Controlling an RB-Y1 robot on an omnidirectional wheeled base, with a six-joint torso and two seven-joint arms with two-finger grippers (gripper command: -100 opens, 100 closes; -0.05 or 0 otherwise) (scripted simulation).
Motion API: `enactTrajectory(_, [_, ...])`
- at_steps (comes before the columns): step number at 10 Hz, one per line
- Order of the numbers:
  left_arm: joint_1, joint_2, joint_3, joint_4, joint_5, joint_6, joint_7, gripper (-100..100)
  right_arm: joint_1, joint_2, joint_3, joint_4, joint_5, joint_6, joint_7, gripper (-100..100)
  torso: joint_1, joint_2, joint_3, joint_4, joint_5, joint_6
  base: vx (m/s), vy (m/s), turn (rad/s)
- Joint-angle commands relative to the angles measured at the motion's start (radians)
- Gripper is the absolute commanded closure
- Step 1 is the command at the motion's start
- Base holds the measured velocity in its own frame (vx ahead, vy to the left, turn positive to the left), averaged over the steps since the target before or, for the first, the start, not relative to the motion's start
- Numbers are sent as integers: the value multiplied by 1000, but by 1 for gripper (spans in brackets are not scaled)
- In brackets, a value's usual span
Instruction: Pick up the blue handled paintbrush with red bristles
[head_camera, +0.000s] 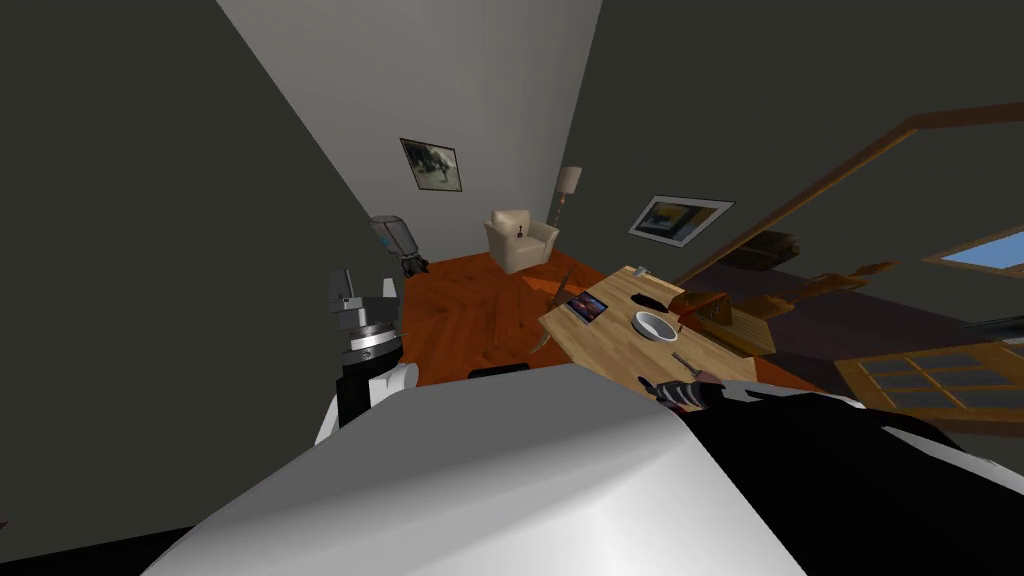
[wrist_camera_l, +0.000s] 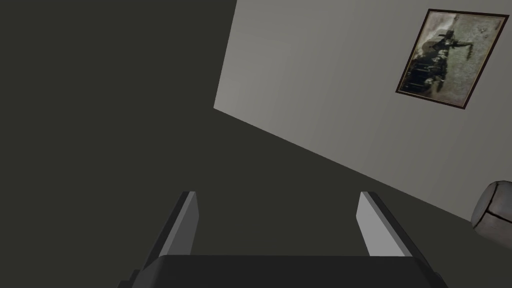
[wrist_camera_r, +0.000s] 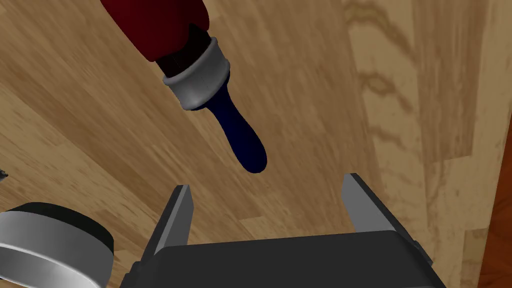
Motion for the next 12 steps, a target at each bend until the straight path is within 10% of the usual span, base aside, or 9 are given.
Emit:
enactTrajectory(1, [0, 0, 0, 0, 0, 0, 0, 0, 14, -27, 14, -50, 3, 30, 11, -100, 0, 0, 0, 0, 0, 0, -35, -92, 47])
enactTrajectory(7, [0, 0, 0, 0, 0, 0, 0, 0, 7, 23, 99, -4, 57, 17, 84, -100, 0, 3, 2, 1, 0, 1, -46, -89, 100])
enactTrajectory(8, [0, 0, 0, 0, 0, 0, 0, 0, 7, 23, 101, -5, 58, 17, 88, 0, 3, 1, 1, 0, 0, 1, -6, -10, -3])
enactTrajectory(9, [0, 0, 0, 0, 0, 0, 0, 0, 12, 54, 92, 4, 66, 38, 90, -100, 6, -1, -1, 0, 1, 1, 4, -31, 33])
enactTrajectory(12, [0, 0, 0, 0, 0, 0, 0, 0, 13, 78, 87, 15, 72, 51, 91, -100, 4, -4, -2, -1, 1, 1, 20, -41, 37])
